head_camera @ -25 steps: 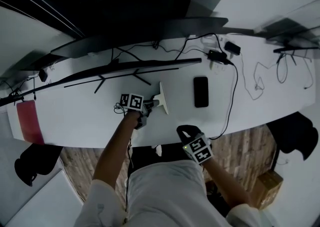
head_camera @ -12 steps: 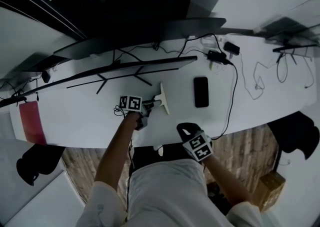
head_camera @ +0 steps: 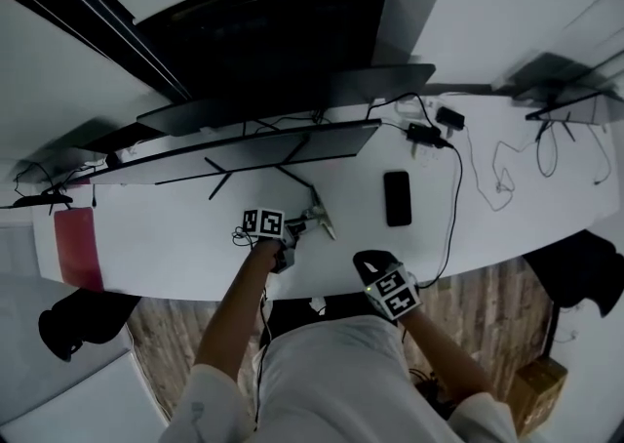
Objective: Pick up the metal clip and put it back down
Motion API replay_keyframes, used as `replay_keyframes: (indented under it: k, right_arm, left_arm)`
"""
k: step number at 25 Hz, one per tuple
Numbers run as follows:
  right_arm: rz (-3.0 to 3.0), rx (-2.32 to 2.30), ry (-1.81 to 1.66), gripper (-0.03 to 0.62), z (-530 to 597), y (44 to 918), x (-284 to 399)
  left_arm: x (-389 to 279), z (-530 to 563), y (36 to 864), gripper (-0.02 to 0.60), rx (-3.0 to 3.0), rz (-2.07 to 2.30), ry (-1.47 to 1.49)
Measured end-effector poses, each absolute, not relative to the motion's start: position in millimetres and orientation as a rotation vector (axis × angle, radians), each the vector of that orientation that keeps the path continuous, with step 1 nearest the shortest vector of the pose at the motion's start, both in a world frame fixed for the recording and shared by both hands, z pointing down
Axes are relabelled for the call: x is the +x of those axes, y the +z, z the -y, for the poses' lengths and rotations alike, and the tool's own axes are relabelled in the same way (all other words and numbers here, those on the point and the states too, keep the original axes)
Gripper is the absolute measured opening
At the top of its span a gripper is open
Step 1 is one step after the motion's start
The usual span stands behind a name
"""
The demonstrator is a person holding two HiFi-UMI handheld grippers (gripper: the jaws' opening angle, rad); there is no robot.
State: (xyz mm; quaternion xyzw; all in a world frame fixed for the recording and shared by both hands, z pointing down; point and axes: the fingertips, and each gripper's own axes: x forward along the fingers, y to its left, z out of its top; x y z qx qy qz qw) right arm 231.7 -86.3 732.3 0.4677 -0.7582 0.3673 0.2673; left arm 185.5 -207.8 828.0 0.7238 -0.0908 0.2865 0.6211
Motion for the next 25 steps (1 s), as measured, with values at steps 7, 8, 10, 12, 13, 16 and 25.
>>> replay_keyframes:
  k: [7,8,10,12,13,16,25]
  right_arm:
    - [2.036,1.287,0.962,0.034,81,721,218]
    - [2.032,1.288,0.958,0.034,79,721,217]
    - [2.024,1.292,0.948,0.034,74,720,214]
    - [2.013,1.298,0.941,0.034,68,718,210]
    - [2.007,1.301,0.939,0.034,65,718,207]
    - [1.993,1.314,0.929,0.034,58,716,197]
    - [1.992,1.341,0.85,0.034,33,692,153]
  left_arm:
    - [171,211,835,0.245,1.668,0.237,0.634]
    - [169,211,835,0.25,1.668,0.242,0.629]
    - [165,210,836,0.258,1.671,0.248,0.622]
    - [159,209,838,0.261,1.674,0.258,0.612]
    - [155,209,839,0.262,1.678,0.26,0.601]
    - [145,213,839,0.265,1.694,0.263,0.558]
    - [101,191,788,0.265,1.91,0.248,0.55]
